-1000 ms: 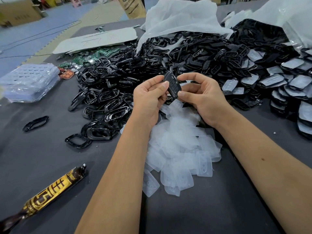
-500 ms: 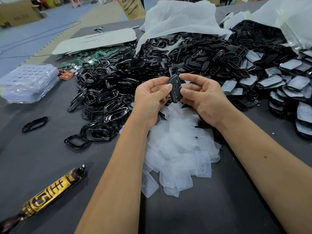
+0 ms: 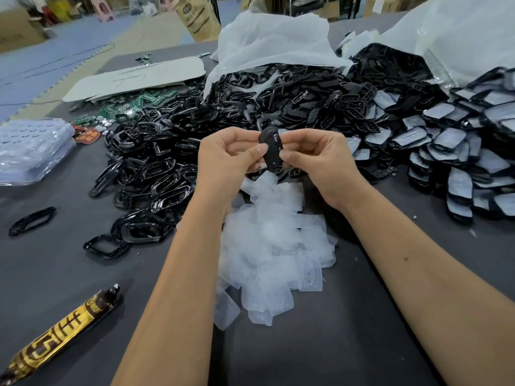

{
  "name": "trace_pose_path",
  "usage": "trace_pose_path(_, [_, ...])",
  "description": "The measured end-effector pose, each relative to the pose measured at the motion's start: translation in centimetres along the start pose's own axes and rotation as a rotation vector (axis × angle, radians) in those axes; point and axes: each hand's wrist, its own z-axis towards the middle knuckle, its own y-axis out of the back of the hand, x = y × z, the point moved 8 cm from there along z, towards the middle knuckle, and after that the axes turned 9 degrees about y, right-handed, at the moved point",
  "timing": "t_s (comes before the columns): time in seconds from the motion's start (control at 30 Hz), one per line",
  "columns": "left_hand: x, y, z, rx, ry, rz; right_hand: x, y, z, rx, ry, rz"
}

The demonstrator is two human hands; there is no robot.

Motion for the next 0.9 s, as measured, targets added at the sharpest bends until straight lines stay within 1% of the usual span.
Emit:
trace_pose_path(0.07, [-0.9, -1.4, 0.4, 0.021, -0.034, 0.045, 1.1, 1.6, 0.2, -0.041, 0.045, -0.097])
trace_pose_path(0.13, [-1.5, -3.1, 1.2, -0.012, -0.063, 0.156, 2.3, 3.5, 0.4, -0.078, 0.090, -0.250])
trace_pose_path(0.23, [-2.2, -7.2, 2.3, -0.048, -0.149, 0.355, 4.3, 6.8, 0.1, -0.111, 0.166, -0.601])
trace_pose_path(0.3, [-2.6, -10.5, 2.6, -0.011, -0.206, 0.457, 5.6, 8.7, -0.2, -0.114, 0.227, -0.839])
trace_pose_path(0.37, [-3.1, -14.1, 2.3, 0.037, -0.271, 0.561, 6.8, 10.9, -0.5, -0.120, 0.250, -1.014])
trace_pose_path(0.43, [-3.4, -17.6, 1.7, 0.101, -0.324, 0.642, 7.8, 13.3, -0.6, -0.137, 0.223, -1.153])
trace_pose_path(0.5, [-3.4, -20.6, 1.2, 0.175, -0.360, 0.721, 8.4, 15.6, -0.9, -0.151, 0.157, -1.262])
trace_pose_path(0.57, [-3.1, -22.8, 0.7, 0.221, -0.382, 0.823, 8.5, 17.2, -1.1, -0.135, 0.064, -1.340])
trace_pose_path(0.67, [-2.8, -23.6, -0.1, 0.200, -0.384, 0.892, 8.6, 18.3, -1.5, -0.128, -0.011, -1.366])
trace_pose_path(0.8, [-2.8, -21.2, -0.1, 0.119, -0.339, 0.849, 9.6, 16.5, -1.1, -0.205, 0.077, -1.285])
trace_pose_path(0.9, [-2.9, -17.2, 0.1, 0.025, -0.286, 0.801, 8.8, 12.8, 0.2, -0.114, 0.129, -1.221])
